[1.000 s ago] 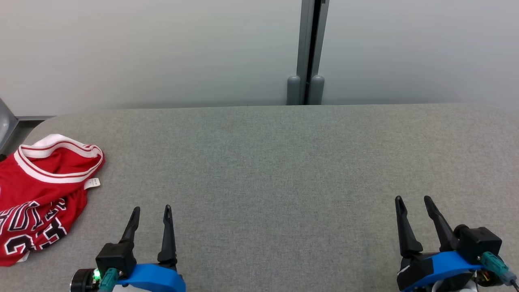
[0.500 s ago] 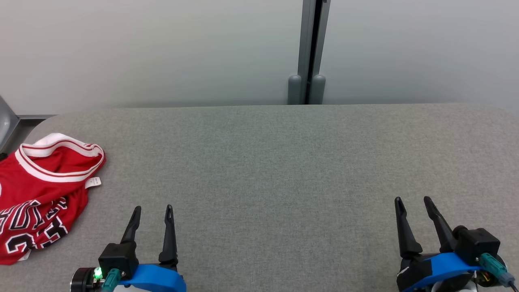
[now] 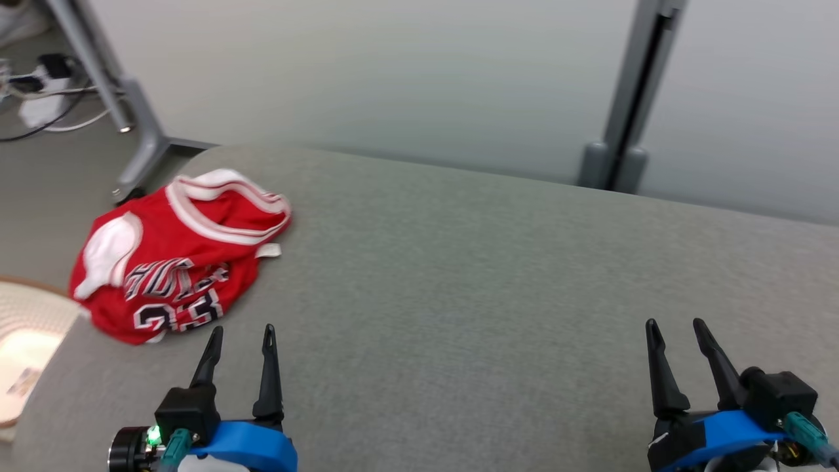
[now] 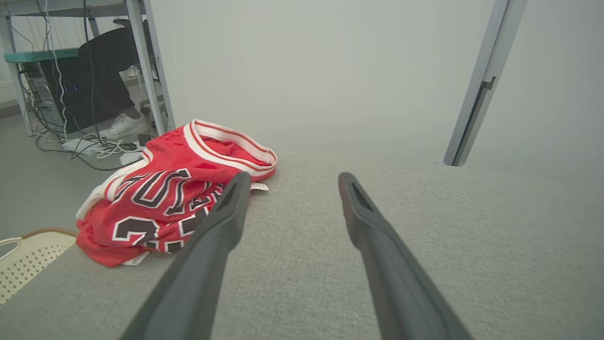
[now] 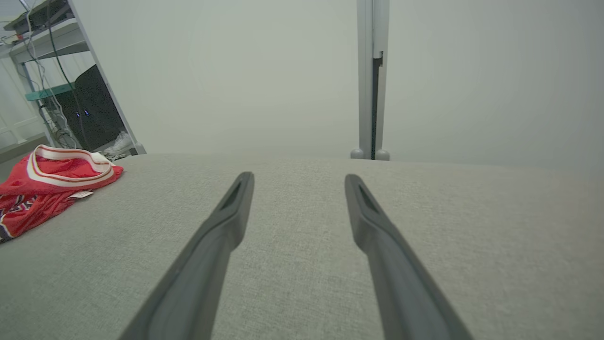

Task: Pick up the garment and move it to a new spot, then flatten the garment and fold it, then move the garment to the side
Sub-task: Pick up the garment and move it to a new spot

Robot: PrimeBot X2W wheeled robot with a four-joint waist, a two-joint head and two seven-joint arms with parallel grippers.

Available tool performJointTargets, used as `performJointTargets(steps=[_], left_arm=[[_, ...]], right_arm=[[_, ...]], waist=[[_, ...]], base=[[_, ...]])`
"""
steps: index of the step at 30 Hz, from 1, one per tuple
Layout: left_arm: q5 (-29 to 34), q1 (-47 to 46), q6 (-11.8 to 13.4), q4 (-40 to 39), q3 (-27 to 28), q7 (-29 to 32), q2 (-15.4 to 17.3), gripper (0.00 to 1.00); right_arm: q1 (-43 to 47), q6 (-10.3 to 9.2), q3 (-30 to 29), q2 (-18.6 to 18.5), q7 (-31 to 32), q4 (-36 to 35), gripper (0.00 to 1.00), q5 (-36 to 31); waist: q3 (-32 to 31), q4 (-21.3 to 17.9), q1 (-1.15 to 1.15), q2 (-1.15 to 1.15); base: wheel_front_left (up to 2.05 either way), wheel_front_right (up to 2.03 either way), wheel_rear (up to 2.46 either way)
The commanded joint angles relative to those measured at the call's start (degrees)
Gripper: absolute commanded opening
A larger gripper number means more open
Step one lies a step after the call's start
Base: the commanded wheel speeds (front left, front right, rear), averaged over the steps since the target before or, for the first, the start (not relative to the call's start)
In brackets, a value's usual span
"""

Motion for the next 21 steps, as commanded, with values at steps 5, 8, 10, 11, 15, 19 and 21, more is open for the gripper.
performJointTargets(steps=[5,8,10,11,15,19,21], left_arm=[[-0.3,0.4,0.7,-0.9,0.5,-0.4,0.8,1.0],[-0.3,0.5,0.8,-1.1,0.3,-0.5,0.9,1.0],[-0.3,0.6,0.9,-1.2,0.2,-0.6,0.9,1.0],[-0.3,0.7,0.8,-1.2,0.1,-0.5,0.9,1.0],[-0.7,1.4,1.2,-1.6,0.6,-0.6,1.2,1.0],[-1.1,2.2,1.9,-2.6,1.3,-0.8,1.2,1.0],[-1.2,2.6,2.0,-2.8,1.4,-0.8,1.2,1.0]], right_arm=[[-0.4,0.08,0.5,-0.3,-0.1,-0.1,1.0,0.2],[-0.4,0.08,0.5,-0.3,-0.2,0.0,1.0,0.1],[-0.5,0.08,0.5,-0.3,-0.3,0.1,1.0,0.1],[-0.5,0.08,0.1,-0.3,-0.3,0.1,1.0,0.2],[-0.8,0.08,0.7,-0.3,-0.2,0.2,1.0,0.4],[-1.4,0.08,1.6,-0.3,0.2,0.3,1.0,-0.2],[-1.6,0.08,1.8,-0.3,0.3,0.4,1.0,-0.2]], waist=[[2.4,9.4,0.0,0.0],[2.4,12.7,0.0,0.0],[2.4,14.6,0.0,0.0],[2.3,15.5,0.0,0.0],[2.5,17.3,0.0,0.0],[2.9,17.5,0.0,0.0],[3.0,17.5,0.0,0.0]], base=[[0.0,0.0,0.0],[0.0,0.0,0.0],[0.0,0.0,0.0],[0.0,0.0,0.0],[0.0,0.0,0.0],[0.0,0.0,0.0],[0.0,0.0,0.0]])
